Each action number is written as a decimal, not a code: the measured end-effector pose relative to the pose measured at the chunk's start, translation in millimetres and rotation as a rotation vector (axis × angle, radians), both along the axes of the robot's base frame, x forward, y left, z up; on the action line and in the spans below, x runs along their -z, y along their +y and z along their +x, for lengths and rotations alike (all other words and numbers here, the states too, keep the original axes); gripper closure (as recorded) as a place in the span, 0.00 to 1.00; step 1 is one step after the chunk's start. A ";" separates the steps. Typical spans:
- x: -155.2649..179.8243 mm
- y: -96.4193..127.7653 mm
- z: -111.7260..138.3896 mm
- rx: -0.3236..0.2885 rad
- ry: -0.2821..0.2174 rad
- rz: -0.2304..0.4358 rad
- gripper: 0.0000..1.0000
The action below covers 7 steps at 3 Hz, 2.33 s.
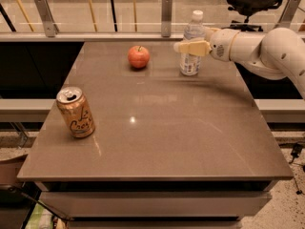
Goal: Move blue plastic bottle near orange can
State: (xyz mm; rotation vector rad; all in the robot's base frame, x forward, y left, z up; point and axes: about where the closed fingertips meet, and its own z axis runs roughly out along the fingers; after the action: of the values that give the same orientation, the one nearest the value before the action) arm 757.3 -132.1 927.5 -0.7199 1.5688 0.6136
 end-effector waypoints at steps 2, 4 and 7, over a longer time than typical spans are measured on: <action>0.9 6.5 0.6 -0.009 0.001 0.001 0.64; 1.7 12.8 1.1 -0.018 0.003 0.003 1.00; -23.0 40.7 -31.8 -0.073 0.059 -0.044 1.00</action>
Offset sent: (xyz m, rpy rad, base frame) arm 0.0004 0.0031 -0.0006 0.0009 0.0007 0.0046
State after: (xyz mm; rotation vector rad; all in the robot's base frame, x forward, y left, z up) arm 725.6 -91.4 950.5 -0.8016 1.6208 0.6609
